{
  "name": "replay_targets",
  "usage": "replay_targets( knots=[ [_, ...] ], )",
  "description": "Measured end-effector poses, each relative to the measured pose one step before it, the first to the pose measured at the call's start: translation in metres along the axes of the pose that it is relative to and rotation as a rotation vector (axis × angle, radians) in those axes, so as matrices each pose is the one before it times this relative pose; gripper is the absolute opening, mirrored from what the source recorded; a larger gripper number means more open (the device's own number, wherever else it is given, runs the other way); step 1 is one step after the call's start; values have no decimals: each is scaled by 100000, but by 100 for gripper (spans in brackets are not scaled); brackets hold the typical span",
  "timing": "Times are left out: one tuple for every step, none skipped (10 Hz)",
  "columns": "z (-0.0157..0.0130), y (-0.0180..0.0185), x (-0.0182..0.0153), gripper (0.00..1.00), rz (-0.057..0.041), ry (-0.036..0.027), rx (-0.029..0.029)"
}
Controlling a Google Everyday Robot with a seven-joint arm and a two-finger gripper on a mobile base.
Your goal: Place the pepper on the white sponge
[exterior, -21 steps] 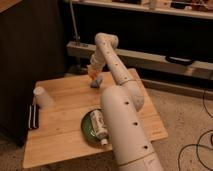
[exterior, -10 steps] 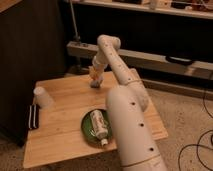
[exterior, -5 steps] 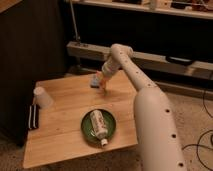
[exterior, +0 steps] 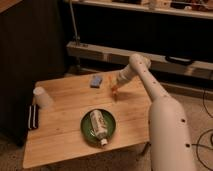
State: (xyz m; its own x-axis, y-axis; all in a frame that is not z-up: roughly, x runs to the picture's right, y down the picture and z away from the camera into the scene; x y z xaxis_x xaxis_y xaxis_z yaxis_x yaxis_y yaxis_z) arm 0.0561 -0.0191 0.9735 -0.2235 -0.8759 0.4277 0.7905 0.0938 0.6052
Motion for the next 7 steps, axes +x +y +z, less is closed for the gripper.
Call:
replay_targets(
  knots=[
    [50,51,126,0,138,249,375],
    [-88,113,-86,0,135,-95,-60],
    [-75,145,-43,0,160,81,-145],
    [90,-130,57,0,-184,-97,31],
    [48,-44,15,0,-62,-48,13],
    [-34,32,73,0,73,182,-43],
    [-59,-224,433,0,-602,1028,-278]
  ],
)
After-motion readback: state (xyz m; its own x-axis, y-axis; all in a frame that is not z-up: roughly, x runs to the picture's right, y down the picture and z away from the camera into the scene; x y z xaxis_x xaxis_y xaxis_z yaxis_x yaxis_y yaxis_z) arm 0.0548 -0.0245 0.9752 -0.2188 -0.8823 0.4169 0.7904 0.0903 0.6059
